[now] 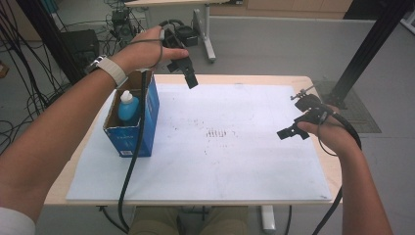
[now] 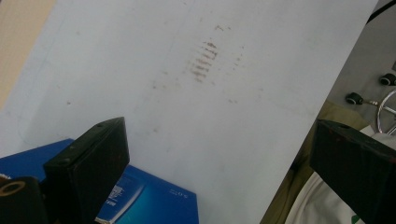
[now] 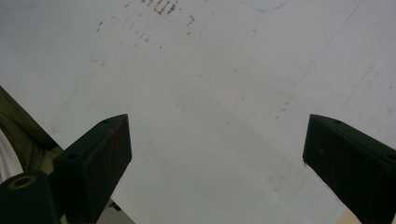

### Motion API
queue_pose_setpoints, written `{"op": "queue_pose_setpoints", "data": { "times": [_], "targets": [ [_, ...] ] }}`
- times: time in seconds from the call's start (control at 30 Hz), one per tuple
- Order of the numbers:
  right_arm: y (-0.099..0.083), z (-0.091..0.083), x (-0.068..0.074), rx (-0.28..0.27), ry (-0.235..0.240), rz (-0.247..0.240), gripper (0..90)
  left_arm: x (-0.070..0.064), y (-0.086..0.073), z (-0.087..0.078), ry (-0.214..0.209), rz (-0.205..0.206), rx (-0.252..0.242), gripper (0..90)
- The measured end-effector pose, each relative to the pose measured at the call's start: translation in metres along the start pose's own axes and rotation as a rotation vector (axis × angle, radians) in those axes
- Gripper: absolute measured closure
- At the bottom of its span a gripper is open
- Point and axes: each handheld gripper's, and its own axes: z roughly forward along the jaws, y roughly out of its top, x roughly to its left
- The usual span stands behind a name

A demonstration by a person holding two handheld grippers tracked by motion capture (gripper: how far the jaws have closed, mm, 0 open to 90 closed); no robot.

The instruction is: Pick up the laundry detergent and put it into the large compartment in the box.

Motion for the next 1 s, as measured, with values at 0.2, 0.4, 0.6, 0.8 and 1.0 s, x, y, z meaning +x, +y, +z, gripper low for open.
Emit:
{"op": "queue_pose_setpoints", "data": {
  "times": [0.2,0.4,0.6,0.8,1.0],
  "targets": [
    [0.001,0.0,0.002,0.0,-0.001,-0.003,7.9,-0.001,-0.001,0.009,-0.011,0.029,0.007,5.5],
    [0.001,-0.001,0.004,-0.006,-0.002,-0.009,7.9,-0.002,-0.001,0.018,-0.02,0.066,0.022,5.5],
    [0.001,-0.001,0.005,-0.008,-0.003,-0.011,7.9,-0.004,0.0,0.024,-0.038,0.104,0.024,5.6],
    [0.002,0.0,0.006,-0.008,-0.004,-0.01,7.9,-0.008,0.0,0.03,-0.043,0.119,0.037,5.6],
    [0.002,-0.001,0.007,-0.01,-0.007,-0.01,7.9,-0.009,-0.001,0.033,-0.042,0.122,0.043,5.6]
  ]
}}
